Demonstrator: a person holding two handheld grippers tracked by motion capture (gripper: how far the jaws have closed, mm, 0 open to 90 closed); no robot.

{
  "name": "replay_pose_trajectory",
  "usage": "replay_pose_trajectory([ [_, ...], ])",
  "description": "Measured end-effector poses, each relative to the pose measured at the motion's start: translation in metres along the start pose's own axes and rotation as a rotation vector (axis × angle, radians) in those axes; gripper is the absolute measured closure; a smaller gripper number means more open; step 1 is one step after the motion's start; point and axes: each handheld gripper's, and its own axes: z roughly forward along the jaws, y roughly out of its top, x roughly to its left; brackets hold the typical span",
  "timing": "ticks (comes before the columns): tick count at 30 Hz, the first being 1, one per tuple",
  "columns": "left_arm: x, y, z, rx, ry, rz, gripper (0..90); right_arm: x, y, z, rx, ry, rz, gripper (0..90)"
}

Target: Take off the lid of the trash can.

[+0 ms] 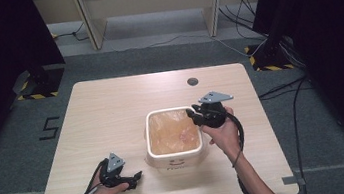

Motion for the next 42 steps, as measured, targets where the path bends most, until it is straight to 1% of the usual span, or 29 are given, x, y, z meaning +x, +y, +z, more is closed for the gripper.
replay_pose_trajectory([
  [1,0.0,0.0,0.0,0.0,0.0,0.0,9.3,0.0,0.001,0.0,-0.003,-0.008,0.011,70.6],
  [4,0.0,0.0,0.0,0.0,0.0,0.0,9.3,0.0,0.001,0.001,-0.007,-0.011,0.024,71.4],
  [7,0.0,0.0,0.0,-0.001,-0.001,-0.001,9.3,0.003,0.002,0.0,-0.023,-0.031,0.02,72.2],
  [10,0.0,0.0,0.0,0.0,0.0,-0.001,9.3,0.004,0.002,0.0,-0.025,-0.04,0.015,72.3],
  [11,0.0,0.0,0.0,0.001,0.0,0.001,9.3,0.004,0.002,0.002,-0.011,-0.042,0.019,70.7],
  [12,0.0,0.0,0.0,0.001,0.0,0.001,9.4,0.004,0.002,0.002,-0.011,-0.042,0.019,70.7],
  [13,0.0,0.0,0.0,0.001,0.0,0.0,9.4,0.003,0.001,0.003,-0.009,-0.039,0.035,67.2],
  [15,0.0,0.0,0.0,0.0,0.0,0.0,9.3,0.0,-0.002,0.006,0.018,-0.04,0.053,60.8],
  [17,0.0,0.0,0.0,0.001,0.0,0.0,9.3,-0.001,-0.002,0.005,0.022,-0.022,0.059,64.2],
  [19,0.0,0.0,0.0,0.001,0.0,0.0,9.3,0.001,-0.002,0.005,0.02,-0.017,0.037,68.7],
  [21,0.0,0.0,0.0,0.0,0.0,0.0,9.3,0.003,-0.002,0.005,0.015,-0.025,0.023,69.1],
  [25,0.0,0.0,0.0,0.001,-0.001,0.001,9.4,0.005,-0.002,0.003,0.001,-0.039,0.029,69.5],
  [28,0.0,0.0,0.0,0.001,-0.001,0.001,9.3,0.006,0.0,0.0,-0.013,-0.049,0.025,70.3],
  [34,0.0,0.0,0.0,0.001,-0.001,0.001,9.3,0.007,0.004,-0.005,-0.032,-0.045,0.029,70.5],
  [36,0.0,0.0,0.0,0.001,-0.001,0.001,9.3,0.007,0.005,-0.009,-0.051,-0.043,0.043,70.6],
  [39,0.0,0.0,0.0,0.001,-0.001,0.001,9.3,0.007,0.005,-0.01,-0.056,-0.042,0.042,70.5],
  [42,0.0,0.0,0.0,0.001,-0.001,0.001,9.3,0.008,0.006,-0.014,-0.062,-0.054,0.036,70.3],
])
